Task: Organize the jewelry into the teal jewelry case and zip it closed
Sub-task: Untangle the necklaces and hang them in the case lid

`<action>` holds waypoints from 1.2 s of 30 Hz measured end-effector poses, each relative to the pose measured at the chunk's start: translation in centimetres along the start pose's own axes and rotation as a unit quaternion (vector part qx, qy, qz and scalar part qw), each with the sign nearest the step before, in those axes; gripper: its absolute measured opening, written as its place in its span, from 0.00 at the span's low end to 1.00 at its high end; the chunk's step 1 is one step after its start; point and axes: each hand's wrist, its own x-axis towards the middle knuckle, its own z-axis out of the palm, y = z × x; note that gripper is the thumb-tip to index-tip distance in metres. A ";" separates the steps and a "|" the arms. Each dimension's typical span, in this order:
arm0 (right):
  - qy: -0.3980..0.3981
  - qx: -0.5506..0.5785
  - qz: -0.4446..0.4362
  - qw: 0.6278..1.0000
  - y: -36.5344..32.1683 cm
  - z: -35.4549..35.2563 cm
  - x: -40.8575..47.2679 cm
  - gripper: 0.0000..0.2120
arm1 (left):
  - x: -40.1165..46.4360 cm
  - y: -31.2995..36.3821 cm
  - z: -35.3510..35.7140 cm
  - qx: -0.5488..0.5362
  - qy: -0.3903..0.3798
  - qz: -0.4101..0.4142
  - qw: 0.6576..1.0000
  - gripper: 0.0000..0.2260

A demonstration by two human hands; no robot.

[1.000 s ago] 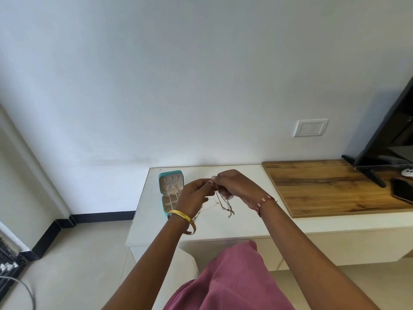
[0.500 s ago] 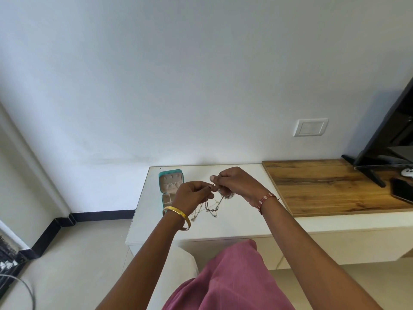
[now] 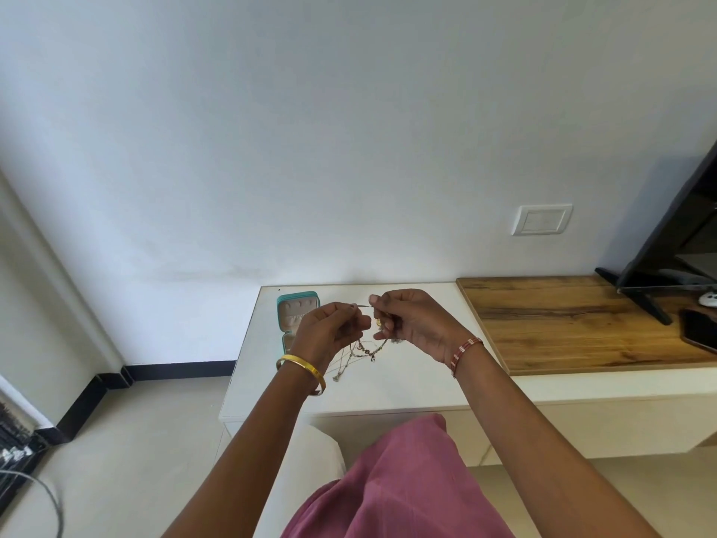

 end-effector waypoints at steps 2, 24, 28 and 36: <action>-0.007 0.006 -0.008 1.000 -0.1 0.1 0.0 0.11 | 0.1 0.2 -0.2 -0.005 0.001 -0.001 1.000 0.10; -0.077 0.014 0.006 0.997 0.2 1.3 0.2 0.12 | 0.0 0.6 -2.6 -0.081 -0.028 -0.061 0.994 0.11; -0.075 0.036 0.005 0.997 0.5 1.6 0.6 0.11 | 0.0 0.3 -3.1 -0.062 -0.041 -0.054 0.996 0.11; -0.055 0.081 0.001 0.995 1.2 1.7 1.6 0.09 | 0.7 -0.2 -4.4 -0.001 0.001 -0.027 1.000 0.10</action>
